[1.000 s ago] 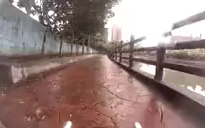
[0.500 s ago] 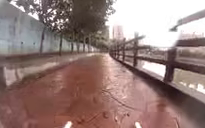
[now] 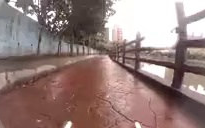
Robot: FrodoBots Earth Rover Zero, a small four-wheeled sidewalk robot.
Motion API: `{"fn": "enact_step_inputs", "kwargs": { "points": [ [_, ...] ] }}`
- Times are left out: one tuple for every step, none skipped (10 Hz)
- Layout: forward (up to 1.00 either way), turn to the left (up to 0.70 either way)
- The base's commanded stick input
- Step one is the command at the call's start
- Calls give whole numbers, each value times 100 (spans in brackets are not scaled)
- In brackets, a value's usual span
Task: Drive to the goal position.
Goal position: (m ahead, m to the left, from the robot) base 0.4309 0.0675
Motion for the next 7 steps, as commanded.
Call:
{"fn": "enact_step_inputs", "kwargs": {
  "points": [
    [9,0],
    [3,0],
    [0,0],
    [0,0],
    [0,0],
    [0,0],
    [0,0]
  ]
}}
